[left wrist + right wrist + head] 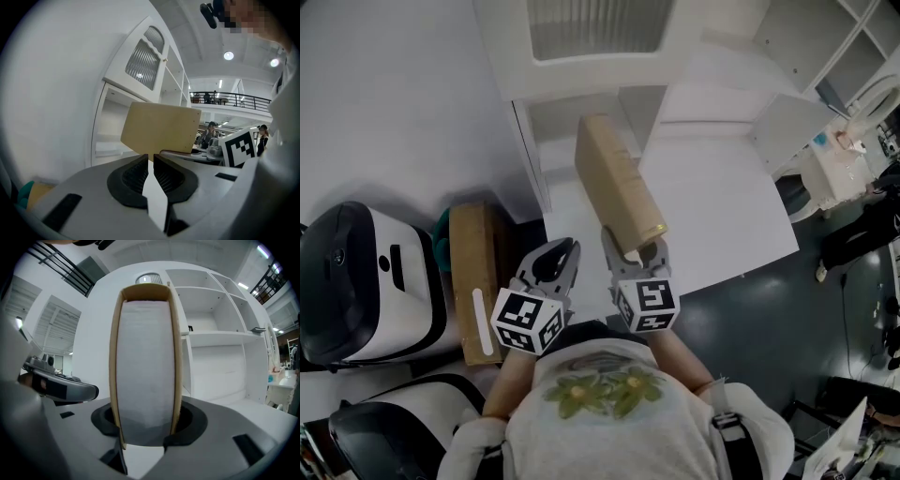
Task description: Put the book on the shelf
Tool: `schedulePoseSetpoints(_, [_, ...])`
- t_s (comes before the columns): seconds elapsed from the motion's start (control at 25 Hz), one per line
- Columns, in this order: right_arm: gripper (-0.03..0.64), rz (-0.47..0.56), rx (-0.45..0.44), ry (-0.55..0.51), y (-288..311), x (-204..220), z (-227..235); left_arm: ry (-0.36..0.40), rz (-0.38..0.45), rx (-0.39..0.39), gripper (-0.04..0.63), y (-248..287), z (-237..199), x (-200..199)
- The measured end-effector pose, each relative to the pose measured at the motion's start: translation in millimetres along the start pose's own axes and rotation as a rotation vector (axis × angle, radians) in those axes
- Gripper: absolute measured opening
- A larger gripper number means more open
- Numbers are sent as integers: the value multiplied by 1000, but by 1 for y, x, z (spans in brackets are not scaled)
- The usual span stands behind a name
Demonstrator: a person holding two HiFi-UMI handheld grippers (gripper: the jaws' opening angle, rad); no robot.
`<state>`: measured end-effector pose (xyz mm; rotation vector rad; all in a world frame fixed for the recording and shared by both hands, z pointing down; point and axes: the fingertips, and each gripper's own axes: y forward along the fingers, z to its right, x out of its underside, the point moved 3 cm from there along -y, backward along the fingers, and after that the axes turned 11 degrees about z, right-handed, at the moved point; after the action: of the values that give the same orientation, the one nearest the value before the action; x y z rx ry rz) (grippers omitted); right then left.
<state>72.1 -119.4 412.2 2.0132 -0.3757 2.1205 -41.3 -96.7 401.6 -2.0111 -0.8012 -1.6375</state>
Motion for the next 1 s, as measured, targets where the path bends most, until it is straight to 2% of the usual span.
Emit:
schedulePoseSetpoints(0.56, [238,-50,-5,-39,42,27,8,-9,-6,-93,57,11,-31,3])
schedulePoseSetpoints(1.0, [238,-20,-6,-75,59,28,2,-18,-16,-129,57,20,-42,11])
